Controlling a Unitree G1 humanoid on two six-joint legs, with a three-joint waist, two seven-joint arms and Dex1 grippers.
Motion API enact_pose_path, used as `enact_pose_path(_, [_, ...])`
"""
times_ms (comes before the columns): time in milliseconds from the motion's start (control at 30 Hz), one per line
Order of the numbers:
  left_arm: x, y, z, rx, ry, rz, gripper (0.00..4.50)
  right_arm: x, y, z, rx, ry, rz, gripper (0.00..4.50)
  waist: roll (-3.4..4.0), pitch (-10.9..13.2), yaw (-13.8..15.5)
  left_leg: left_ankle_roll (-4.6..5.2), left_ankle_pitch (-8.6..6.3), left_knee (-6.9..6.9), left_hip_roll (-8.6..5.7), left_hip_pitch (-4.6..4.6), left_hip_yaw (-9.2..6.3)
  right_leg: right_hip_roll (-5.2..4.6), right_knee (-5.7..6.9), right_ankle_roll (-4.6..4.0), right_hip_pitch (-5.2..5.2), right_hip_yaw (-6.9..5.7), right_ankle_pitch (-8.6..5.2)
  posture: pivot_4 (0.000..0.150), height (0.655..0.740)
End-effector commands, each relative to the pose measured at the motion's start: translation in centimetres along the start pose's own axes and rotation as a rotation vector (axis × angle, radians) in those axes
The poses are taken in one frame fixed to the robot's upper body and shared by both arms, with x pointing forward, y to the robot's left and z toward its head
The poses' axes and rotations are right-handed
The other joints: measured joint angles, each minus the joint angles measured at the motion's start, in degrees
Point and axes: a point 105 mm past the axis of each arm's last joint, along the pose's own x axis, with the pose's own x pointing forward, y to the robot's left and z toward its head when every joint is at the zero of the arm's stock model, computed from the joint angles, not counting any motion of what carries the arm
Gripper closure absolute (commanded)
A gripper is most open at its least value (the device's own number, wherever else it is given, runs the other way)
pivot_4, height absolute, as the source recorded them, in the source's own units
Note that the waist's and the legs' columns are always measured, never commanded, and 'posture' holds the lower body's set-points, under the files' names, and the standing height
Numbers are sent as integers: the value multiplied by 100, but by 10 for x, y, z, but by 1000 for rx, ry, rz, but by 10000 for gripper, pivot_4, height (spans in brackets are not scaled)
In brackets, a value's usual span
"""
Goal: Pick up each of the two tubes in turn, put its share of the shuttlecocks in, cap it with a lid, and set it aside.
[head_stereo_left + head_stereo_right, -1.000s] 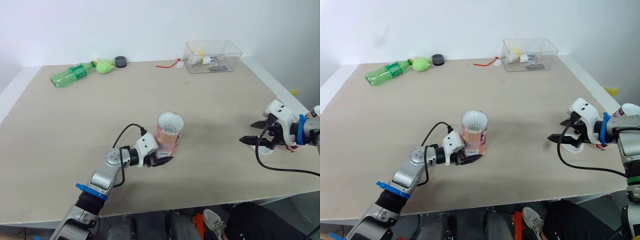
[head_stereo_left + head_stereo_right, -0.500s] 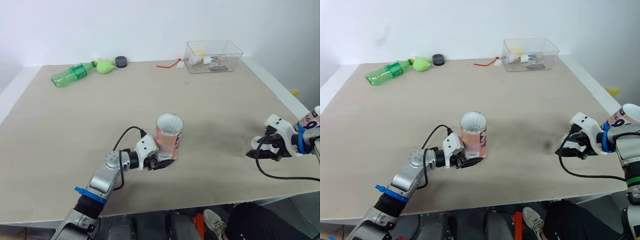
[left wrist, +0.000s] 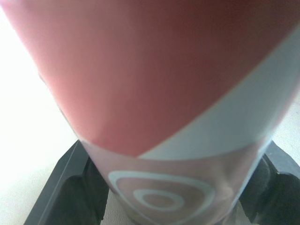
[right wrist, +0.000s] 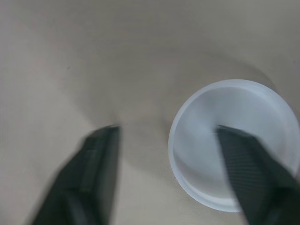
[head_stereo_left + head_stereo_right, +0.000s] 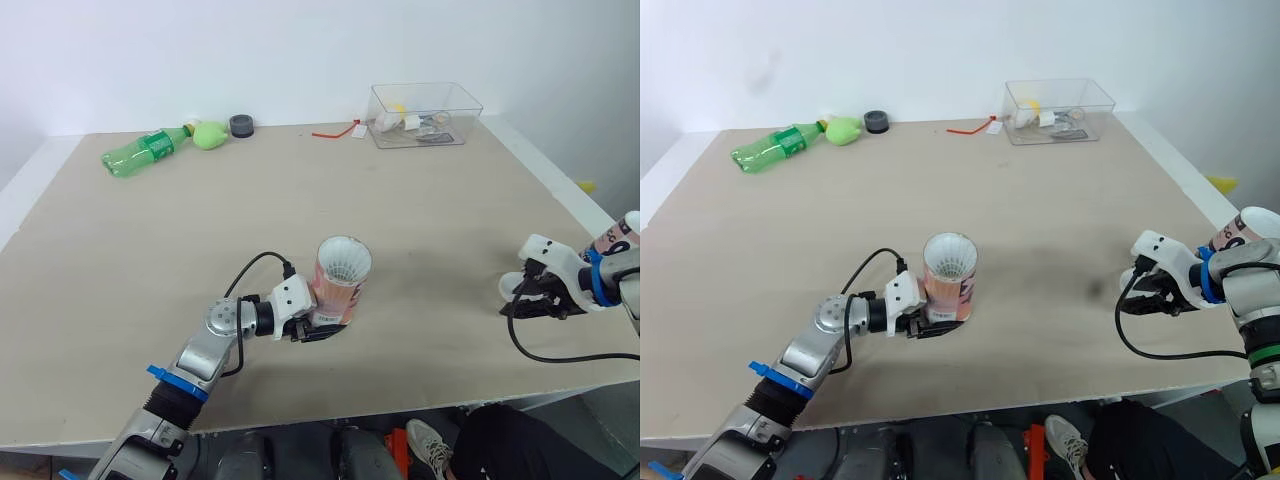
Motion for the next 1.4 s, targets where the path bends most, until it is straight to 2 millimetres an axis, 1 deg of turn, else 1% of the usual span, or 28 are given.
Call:
enact_pose_path(33, [-3, -1, -10, -18, 38, 2, 14367, -8, -3, -5, -20, 42, -11, 31099, 0, 0, 0, 0, 0, 0, 0, 1, 0, 0, 0, 0, 1, 0, 0, 1500, 7400])
enact_pose_path(100, [-3, 0, -10, -21, 35, 3, 14367, -8, -3, -5, -19, 41, -8, 41064, 0, 0, 0, 0, 0, 0, 0, 2, 1, -1, 0, 0, 2, 1, 0, 1500, 7400])
enact_pose_path(133, [-3, 0, -9, -21, 34, 4, 14367, -7, -3, -6, -24, 47, -5, 44717, 0, -1, 0, 0, 0, -1, 0, 3, 1, 0, 0, 1, 2, 1, 0, 1500, 7400])
enact_pose_path(300, [-3, 3, -8, -23, 34, 12, 14367, -7, -3, -7, -52, 61, -1, 44717, 0, -1, 0, 0, 0, -2, 2, 8, 1, 0, 0, -2, 7, 0, -1, 1500, 7400])
enact_pose_path(433, [-3, 4, -8, -24, 36, 13, 14367, -7, -5, 0, -95, 34, -9, 44717, -1, -1, 0, 0, 0, -2, 0, 9, 1, -1, 0, -6, 8, 1, -3, 1500, 7400])
enact_pose_path(567, [-4, 7, -11, -24, 43, 21, 14367, -15, -5, 26, -200, -45, -23, 44717, 1, -1, -3, 0, 0, -2, -2, 14, 5, -1, 0, -5, 7, 9, -1, 1500, 7400])
enact_pose_path(867, [-1, 18, -11, -29, 38, 50, 14367, -31, 7, 75, -373, -167, 18, 44717, 0, -1, -1, 1, 1, -2, -10, 34, 4, -1, 0, -4, 17, 19, 2, 1500, 7400])
enact_pose_path(967, [0, 20, -11, -27, 38, 54, 14367, -41, 11, 97, -466, -222, 10, 44717, 1, -1, 0, 1, 1, -7, -14, 32, 5, -5, 0, -4, 14, 22, 1, 1500, 7400])
enact_pose_path(1000, [1, 22, -12, -28, 42, 61, 14367, -48, 14, 109, -529, -243, 12, 44717, 3, 0, -2, 1, 1, -7, -14, 32, 6, -5, 0, -4, 14, 23, 1, 1500, 7400])
enact_pose_path(1033, [3, 24, -14, -27, 48, 69, 14367, -59, 17, 128, -609, -281, 1, 44717, 4, -1, -2, 1, 1, -8, -15, 32, 14, -5, 0, -3, 9, 29, 1, 1500, 7400])
enact_pose_path(1133, [7, 30, -14, -43, 40, 90, 14367, -81, 30, 167, -767, -357, -3, 44717, 7, 0, -4, 1, 1, -10, -16, 34, 16, -4, 0, -3, 5, 33, 4, 1500, 7400])
enact_pose_path(1233, [12, 34, -10, -92, 11, 98, 14367, -99, 51, 204, -927, -435, 32, 44717, 7, 0, -2, 1, 1, -11, -14, 35, 10, -2, 0, -4, 7, 29, 3, 1500, 7400])
enact_pose_path(1300, [13, 31, -10, -106, 8, 75, 14367, -104, 64, 222, -1034, -462, 40, 44717, 4, 0, 2, 1, 1, -14, -14, 32, 14, -5, 0, -5, 3, 29, 3, 1500, 7400])
enact_pose_path(1400, [15, 24, -11, -127, 9, 30, 14367, -106, 80, 240, -1154, -493, 73, 44717, 3, 0, 6, -1, -1, -18, -15, 25, 14, -12, -1, -8, -1, 27, -4, 1500, 7400])
